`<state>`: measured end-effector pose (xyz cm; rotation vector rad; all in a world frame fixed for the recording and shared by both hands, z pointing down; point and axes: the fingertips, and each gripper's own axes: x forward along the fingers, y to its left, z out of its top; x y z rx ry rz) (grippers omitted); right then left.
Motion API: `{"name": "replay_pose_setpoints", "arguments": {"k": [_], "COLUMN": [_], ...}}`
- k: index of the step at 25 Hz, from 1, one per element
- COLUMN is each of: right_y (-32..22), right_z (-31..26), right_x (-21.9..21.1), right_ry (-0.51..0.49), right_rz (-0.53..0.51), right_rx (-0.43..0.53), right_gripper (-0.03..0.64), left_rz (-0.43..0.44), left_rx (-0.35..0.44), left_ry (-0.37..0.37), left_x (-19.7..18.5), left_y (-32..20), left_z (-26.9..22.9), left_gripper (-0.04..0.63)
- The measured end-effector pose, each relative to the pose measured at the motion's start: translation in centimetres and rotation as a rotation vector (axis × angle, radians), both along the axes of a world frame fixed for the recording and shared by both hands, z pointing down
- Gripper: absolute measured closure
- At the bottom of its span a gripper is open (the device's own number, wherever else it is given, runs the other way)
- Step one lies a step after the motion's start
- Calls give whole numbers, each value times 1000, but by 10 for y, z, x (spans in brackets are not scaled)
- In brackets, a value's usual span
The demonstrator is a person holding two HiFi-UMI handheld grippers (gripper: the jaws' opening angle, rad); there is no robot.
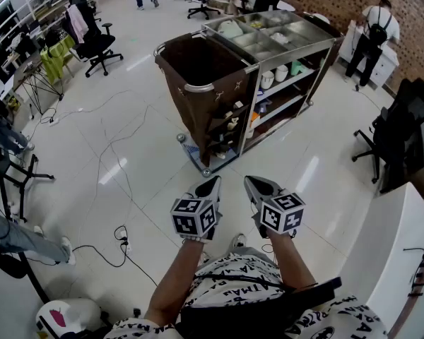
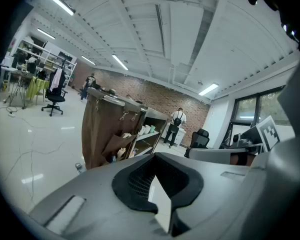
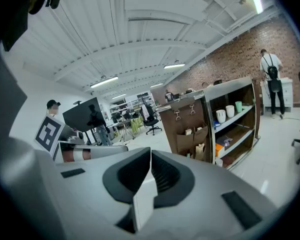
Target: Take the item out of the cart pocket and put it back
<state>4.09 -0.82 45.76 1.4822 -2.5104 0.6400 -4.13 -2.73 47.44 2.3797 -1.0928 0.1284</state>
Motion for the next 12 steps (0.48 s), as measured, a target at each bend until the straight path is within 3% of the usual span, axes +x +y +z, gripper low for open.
{"name": "replay_pose_setpoints", "arguments": {"k": [12], "right_y": [1], "right_z": [6], "right_x": [-16], "right_ry": [5], "right_rz": [20], "right_rx": [-4], "right_gripper": [595], "left_rz": [22], "left_rx": [-12], "left_ry": [4], "left_x": [-15], "left_y": [3], "left_z": [7], "left_gripper": [592]}}
